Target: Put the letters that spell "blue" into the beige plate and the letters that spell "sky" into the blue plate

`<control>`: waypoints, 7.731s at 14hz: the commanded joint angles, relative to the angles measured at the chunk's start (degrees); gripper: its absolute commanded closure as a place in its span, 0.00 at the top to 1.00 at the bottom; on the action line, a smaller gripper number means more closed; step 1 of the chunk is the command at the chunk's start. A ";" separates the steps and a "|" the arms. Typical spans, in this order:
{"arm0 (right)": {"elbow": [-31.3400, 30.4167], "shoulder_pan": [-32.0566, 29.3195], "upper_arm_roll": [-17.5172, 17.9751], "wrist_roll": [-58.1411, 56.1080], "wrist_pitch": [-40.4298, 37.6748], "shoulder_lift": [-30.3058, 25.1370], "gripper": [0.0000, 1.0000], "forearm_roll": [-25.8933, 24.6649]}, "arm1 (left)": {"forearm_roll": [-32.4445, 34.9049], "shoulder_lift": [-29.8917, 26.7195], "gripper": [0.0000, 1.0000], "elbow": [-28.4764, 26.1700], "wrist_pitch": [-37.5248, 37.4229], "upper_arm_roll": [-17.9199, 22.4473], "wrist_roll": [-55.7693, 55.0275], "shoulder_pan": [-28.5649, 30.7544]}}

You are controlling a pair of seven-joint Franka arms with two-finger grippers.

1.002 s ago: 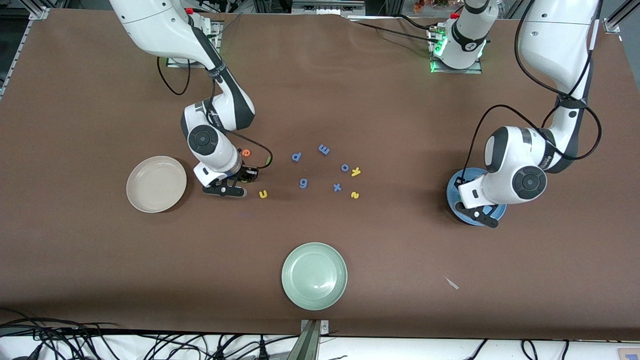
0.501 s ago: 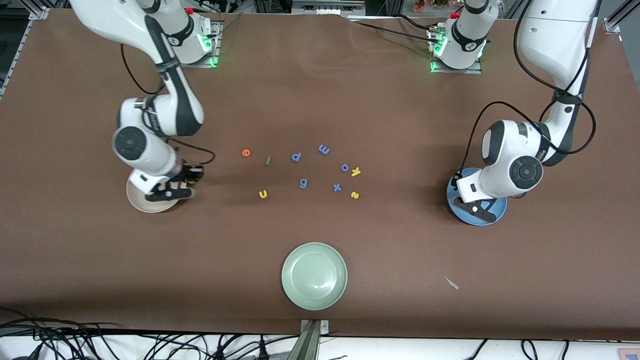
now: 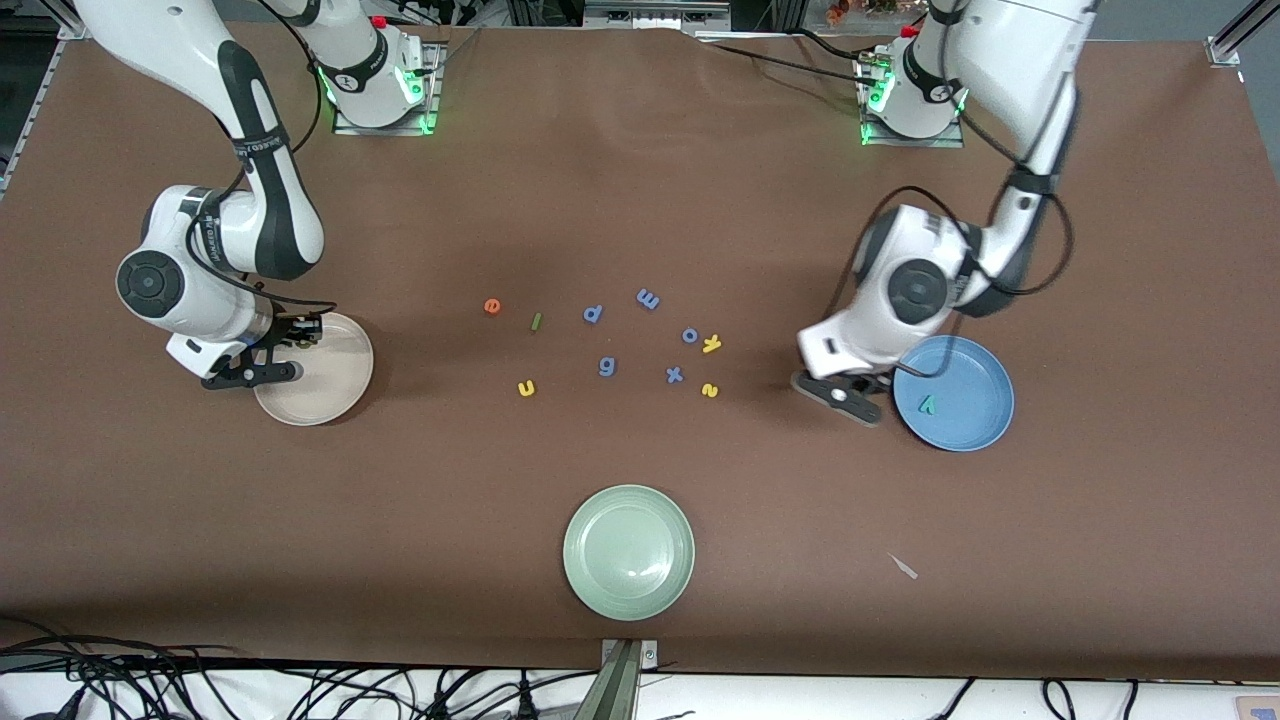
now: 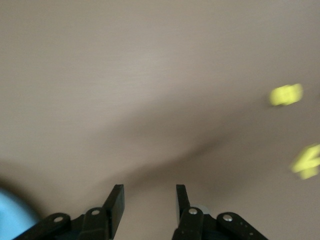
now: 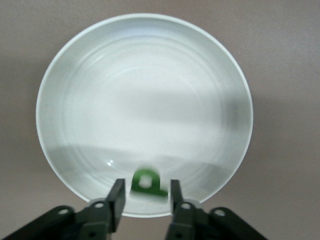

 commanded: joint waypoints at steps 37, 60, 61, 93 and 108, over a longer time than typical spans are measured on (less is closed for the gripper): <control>-10.90 3.16 27.75 46.74 20.61 0.46 0.83 1.92 | -4.08 4.53 0.03 8.08 -3.69 2.53 -4.82 -2.90; -6.33 2.98 10.36 18.38 6.28 -4.81 0.14 1.65 | -0.10 -7.01 0.78 -4.07 -4.69 5.27 41.22 16.48; -6.33 2.81 8.43 15.04 6.28 -4.55 0.14 1.65 | -2.55 -7.10 0.78 -3.99 -4.69 3.95 39.47 15.08; 3.96 16.25 21.16 65.63 10.57 7.23 1.00 2.00 | -4.33 10.13 0.30 5.95 4.19 3.76 0.87 -15.17; 4.30 16.16 21.16 64.41 10.42 6.97 0.02 2.00 | 5.16 -3.41 0.41 -3.55 -3.46 -3.45 31.37 24.90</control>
